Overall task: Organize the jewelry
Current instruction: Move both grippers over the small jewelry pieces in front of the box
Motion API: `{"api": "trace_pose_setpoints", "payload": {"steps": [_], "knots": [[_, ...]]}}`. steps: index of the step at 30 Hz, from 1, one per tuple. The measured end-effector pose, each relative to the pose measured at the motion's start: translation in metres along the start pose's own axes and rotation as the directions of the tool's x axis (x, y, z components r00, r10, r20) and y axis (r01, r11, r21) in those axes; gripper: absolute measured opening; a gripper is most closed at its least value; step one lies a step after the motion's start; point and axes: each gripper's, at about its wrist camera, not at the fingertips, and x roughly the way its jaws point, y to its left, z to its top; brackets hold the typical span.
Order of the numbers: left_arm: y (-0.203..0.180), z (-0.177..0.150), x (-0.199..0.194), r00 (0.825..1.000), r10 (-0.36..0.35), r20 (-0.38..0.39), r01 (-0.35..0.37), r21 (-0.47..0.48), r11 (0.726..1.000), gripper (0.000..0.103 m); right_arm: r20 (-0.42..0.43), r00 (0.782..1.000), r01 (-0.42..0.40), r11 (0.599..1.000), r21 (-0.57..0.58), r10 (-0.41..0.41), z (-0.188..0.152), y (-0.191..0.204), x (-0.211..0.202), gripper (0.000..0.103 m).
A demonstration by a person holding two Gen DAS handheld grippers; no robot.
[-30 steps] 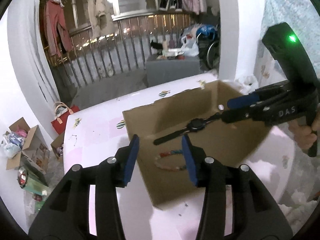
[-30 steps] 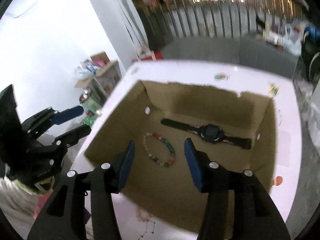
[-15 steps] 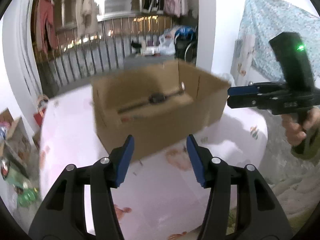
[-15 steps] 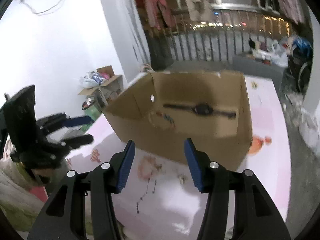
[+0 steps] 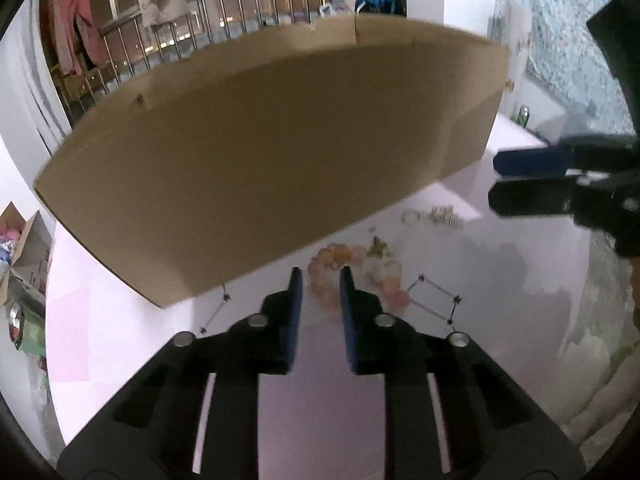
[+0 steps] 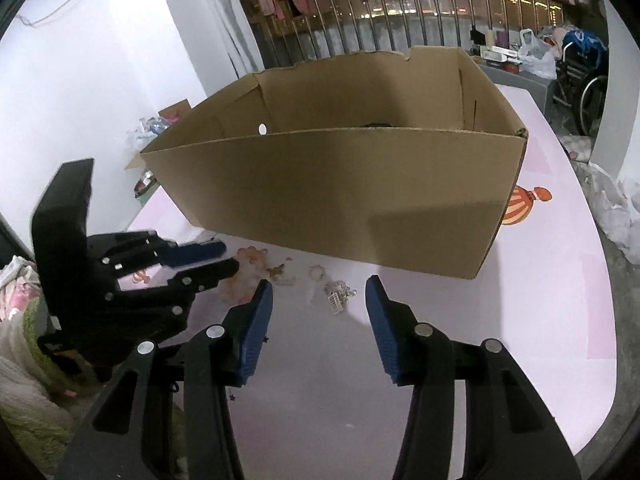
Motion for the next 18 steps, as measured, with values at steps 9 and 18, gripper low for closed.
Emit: {"api": "trace_pose_setpoints", "payload": {"steps": [9,18], "knots": [[0.009,0.001,-0.001,0.999,-0.041,0.019,0.042,-0.041,0.998,0.008,-0.005,1.0,-0.003,1.0,0.017,0.004,0.001,-0.006,0.007,0.047],[0.026,-0.007,-0.046,0.991,-0.111,0.071,0.117,-0.089,0.989,0.009,-0.017,1.0,0.008,1.0,0.006,-0.008,-0.001,-0.005,0.01,0.047]]}}
